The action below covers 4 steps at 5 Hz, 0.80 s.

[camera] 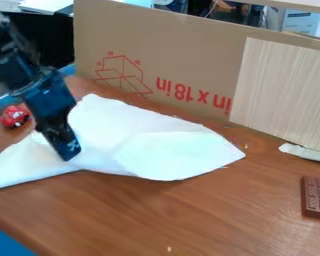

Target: Unfold the cloth from top right to bottom left

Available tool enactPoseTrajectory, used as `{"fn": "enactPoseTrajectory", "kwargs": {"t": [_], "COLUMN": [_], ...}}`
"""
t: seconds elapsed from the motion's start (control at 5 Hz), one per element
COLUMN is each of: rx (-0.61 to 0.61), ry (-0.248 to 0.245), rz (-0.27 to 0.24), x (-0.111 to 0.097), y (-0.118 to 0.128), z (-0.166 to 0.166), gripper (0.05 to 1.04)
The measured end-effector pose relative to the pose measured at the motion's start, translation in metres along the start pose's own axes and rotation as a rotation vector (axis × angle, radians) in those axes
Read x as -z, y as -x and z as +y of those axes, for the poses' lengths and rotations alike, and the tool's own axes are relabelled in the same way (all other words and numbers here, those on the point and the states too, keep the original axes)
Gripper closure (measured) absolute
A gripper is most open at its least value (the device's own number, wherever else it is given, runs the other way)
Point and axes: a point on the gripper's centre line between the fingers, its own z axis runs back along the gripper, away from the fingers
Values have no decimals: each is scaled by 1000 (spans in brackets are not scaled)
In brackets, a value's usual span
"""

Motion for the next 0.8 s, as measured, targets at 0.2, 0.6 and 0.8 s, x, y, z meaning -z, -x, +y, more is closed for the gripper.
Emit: {"fn": "enactPoseTrajectory", "kwargs": {"t": [0.2,0.6,0.8], "rx": [42,82,67], "ry": [-53,-117,-106], "rz": [51,101,144], "x": [3,10,12], "y": [14,38,38], "z": [-31,-77,-92], "gripper": [1028,1028,1028]}}
